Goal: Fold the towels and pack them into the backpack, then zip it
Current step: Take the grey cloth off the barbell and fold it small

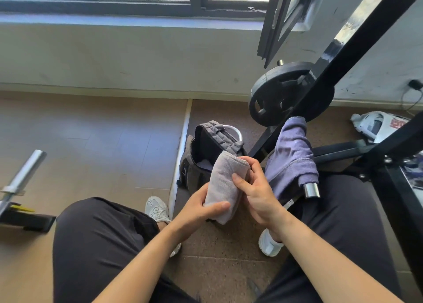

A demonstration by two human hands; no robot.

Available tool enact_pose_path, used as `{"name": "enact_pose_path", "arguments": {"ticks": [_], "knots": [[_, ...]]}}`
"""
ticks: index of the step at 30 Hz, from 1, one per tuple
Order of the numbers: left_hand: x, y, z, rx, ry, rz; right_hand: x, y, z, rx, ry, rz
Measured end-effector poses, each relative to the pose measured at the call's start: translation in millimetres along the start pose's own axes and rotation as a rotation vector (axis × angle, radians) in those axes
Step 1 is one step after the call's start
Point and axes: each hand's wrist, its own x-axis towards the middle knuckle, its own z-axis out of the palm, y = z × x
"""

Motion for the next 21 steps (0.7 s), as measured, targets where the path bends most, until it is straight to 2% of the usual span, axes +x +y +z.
{"name": "enact_pose_path", "arguments": {"ticks": [3, 6, 8, 10, 13, 15, 17, 19, 21], "knots": [[0.4, 0.4, -2.0, 0.042, 0.075, 0.031, 2.9, -2.5, -2.5, -0.002, 0.036, 0.015], [3.9, -0.4, -10.8, 0.049, 0.278, 0.071, 5.6, -12.2, -10.4, -0.040, 0.095, 0.074], [7.4, -3.3, -18.8, -0.099, 0.394, 0.076, 6.4, -15.0, -18.4, -0.105, 0.084, 0.113], [9.3, -3.9, -24.8, -0.235, 0.434, 0.078, 7.1, -14.8, -24.8, -0.213, 0.009, 0.155], [7.3, -0.5, -30.1, -0.191, 0.412, 0.106, 8.1, -12.7, -30.0, -0.578, -0.124, 0.139], [5.3, 2.6, -34.6, -0.062, 0.376, 0.154, 8.8, -12.6, -32.9, -0.765, -0.121, 0.110], [3.5, 5.0, -40.4, 0.095, 0.298, 0.193, 7.3, -15.3, -35.3, -0.914, -0.096, -0.001], [0.7, 6.2, -42.2, 0.225, 0.181, 0.187, 3.2, -19.3, -34.8, -0.994, -0.168, -0.134], [-2.9, 7.5, -39.6, 0.265, 0.059, 0.166, -3.5, -22.2, -28.7, -0.992, -0.319, -0.127]]}}
